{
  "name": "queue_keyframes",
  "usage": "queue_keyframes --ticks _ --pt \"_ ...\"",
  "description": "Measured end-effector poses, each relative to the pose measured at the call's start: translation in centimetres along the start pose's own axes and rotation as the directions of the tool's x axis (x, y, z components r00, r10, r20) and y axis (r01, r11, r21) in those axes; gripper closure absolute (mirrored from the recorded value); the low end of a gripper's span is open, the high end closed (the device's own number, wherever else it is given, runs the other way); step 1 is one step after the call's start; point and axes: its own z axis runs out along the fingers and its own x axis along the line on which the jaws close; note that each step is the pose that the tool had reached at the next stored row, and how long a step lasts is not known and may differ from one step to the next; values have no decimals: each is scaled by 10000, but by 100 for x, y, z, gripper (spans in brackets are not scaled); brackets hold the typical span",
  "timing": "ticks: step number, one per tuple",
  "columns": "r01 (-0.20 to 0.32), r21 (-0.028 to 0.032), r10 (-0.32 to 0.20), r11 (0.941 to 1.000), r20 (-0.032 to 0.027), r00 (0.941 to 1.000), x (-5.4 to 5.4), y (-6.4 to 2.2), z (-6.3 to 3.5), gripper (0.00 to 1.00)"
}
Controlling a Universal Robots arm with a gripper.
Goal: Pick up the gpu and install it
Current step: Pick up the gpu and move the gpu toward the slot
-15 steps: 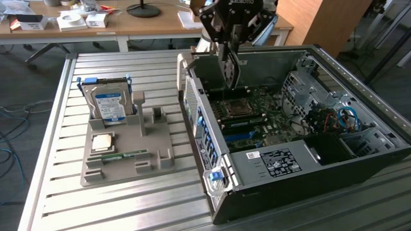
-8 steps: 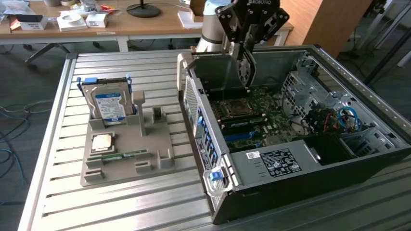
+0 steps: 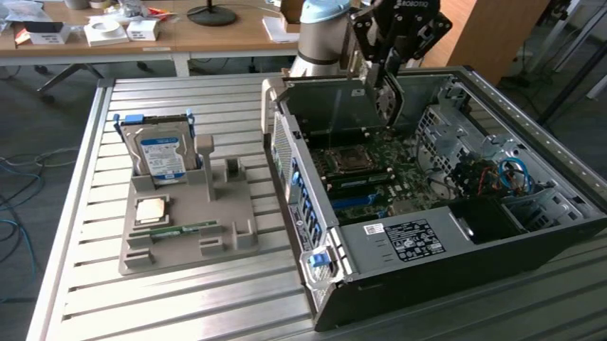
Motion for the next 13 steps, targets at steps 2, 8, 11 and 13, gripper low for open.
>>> queue_keyframes --ticks 2,8,11,13 --pt "1 -1 -1 10000 -1 10000 -90 6 2 74" --pt "2 -4 -2 10000 0 10000 -336 23 9 74" --pt "3 -5 -3 10000 -1 10000 -456 31 11 74" --pt "5 -5 -5 10000 -1 10000 -529 36 13 74"
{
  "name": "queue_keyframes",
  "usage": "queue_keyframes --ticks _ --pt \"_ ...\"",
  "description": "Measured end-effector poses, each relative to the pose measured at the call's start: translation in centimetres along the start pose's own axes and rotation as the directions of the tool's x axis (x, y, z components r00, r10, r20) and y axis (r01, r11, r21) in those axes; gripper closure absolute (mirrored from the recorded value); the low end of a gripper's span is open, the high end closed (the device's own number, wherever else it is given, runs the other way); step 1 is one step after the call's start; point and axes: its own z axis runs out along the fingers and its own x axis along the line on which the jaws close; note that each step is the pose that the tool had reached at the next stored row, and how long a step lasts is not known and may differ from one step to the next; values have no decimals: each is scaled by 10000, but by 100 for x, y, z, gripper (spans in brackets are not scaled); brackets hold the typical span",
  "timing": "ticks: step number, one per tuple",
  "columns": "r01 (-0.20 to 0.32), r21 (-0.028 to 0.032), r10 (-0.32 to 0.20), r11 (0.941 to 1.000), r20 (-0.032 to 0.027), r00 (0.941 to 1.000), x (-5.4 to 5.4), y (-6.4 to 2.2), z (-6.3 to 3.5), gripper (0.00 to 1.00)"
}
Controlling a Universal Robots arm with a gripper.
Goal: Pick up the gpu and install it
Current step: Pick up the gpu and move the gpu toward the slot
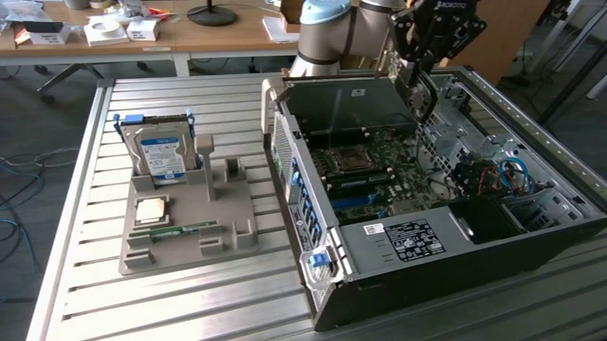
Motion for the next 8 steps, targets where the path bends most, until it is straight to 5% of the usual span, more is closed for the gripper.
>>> queue_keyframes --ticks 8 --pt "2 -1 -2 10000 0 10000 -258 18 7 74"
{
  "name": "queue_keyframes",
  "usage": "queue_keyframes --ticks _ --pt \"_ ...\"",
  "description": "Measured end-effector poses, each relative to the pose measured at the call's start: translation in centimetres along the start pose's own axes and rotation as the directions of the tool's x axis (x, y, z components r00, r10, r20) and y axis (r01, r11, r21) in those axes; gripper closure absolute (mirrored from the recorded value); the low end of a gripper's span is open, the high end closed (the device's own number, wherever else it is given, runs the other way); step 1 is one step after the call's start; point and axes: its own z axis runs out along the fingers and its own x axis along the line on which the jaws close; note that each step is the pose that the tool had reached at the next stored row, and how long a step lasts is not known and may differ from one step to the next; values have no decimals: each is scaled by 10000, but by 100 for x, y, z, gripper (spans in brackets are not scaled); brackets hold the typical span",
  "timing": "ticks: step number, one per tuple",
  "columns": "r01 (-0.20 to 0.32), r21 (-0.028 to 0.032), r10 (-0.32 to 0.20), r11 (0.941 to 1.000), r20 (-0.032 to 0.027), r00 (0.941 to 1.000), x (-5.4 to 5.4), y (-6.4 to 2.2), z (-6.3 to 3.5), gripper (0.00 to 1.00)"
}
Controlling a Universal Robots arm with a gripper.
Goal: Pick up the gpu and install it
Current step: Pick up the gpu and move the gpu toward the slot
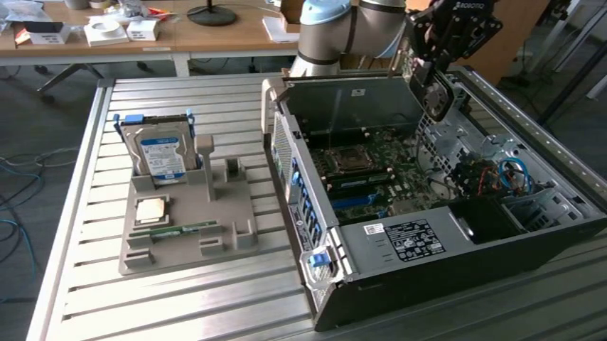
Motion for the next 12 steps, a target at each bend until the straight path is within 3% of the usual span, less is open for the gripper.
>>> queue_keyframes --ticks 7,12 --pt "6 -1 -6 10000 -1 10000 -26 2 1 74" --pt "37 -1 -37 10000 -4 10000 -169 12 5 74"
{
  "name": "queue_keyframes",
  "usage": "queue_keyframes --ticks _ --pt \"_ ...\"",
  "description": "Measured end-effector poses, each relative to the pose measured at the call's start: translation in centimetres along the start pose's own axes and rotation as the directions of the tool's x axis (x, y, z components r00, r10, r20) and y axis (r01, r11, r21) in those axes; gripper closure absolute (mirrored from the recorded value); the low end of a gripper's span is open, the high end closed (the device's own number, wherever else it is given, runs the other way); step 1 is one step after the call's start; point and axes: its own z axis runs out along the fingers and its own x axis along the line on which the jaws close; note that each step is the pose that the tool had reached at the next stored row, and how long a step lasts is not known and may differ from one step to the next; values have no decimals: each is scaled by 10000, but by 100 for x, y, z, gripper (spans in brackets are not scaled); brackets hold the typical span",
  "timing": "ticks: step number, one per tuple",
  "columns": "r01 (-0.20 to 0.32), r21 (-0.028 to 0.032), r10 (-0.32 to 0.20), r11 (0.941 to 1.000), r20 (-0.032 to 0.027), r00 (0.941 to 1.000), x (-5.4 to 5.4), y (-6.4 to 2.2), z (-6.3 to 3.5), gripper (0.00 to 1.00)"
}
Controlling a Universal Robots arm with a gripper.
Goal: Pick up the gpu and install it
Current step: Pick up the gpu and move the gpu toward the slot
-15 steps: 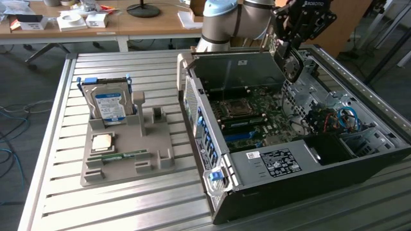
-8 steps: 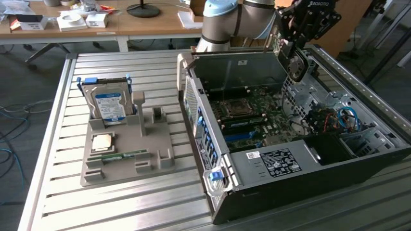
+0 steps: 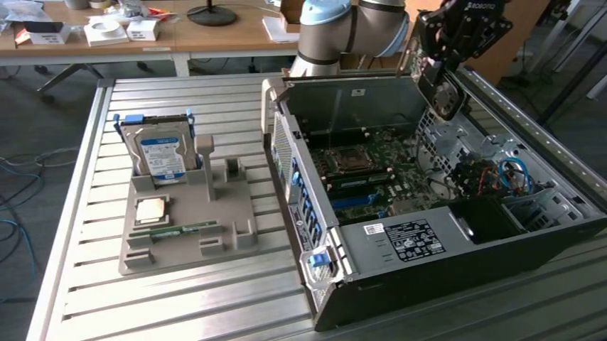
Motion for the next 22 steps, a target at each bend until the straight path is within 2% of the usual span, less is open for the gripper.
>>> queue_keyframes --ticks 10,22 --pt "234 -8 -234 9997 -13 9997 -102 5 15 74" --pt "269 -5 -269 9996 -16 9996 -135 -2 182 74"
